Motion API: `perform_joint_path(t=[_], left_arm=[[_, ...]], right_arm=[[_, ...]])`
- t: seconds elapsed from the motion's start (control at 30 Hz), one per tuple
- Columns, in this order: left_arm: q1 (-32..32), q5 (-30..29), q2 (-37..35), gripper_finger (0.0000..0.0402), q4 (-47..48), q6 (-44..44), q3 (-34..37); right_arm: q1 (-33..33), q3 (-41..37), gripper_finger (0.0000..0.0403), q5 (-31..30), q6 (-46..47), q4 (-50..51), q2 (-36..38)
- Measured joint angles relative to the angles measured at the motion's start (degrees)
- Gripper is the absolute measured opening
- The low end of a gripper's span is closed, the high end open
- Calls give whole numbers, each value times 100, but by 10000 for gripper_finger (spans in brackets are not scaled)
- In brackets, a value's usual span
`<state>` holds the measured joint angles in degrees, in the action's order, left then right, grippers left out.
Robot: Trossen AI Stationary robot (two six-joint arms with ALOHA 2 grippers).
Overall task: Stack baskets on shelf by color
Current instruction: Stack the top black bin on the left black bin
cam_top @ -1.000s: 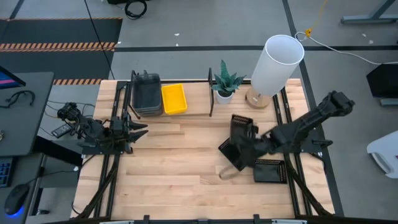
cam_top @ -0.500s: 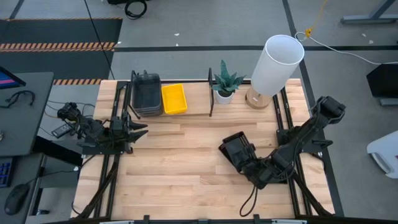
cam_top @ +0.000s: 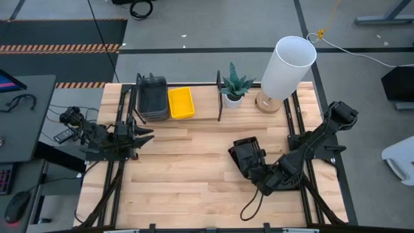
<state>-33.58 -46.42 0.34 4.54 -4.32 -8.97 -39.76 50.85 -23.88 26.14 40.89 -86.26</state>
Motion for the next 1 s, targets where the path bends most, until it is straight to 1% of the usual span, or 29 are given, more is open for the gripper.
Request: perform_joint_path(t=[0.13,0.27,0.57,0.7,0.77,1.0], left_arm=[[0,1,0,117,0,0,0],[0,1,1,117,0,0,0],[0,0,0,117,0,0,0],[0,-1,0,117,0,0,0],[0,1,0,117,0,0,0],[0,1,0,117,0,0,0]], right_arm=[[92,0,30,232,43,34,2],[99,0,35,260,-104,25,2],[101,0,38,242,-36,-193,2],[171,0,44,16,71,-295,2],[259,0,50,-83,127,-390,2],[688,0,76,-50,106,-1125,7]])
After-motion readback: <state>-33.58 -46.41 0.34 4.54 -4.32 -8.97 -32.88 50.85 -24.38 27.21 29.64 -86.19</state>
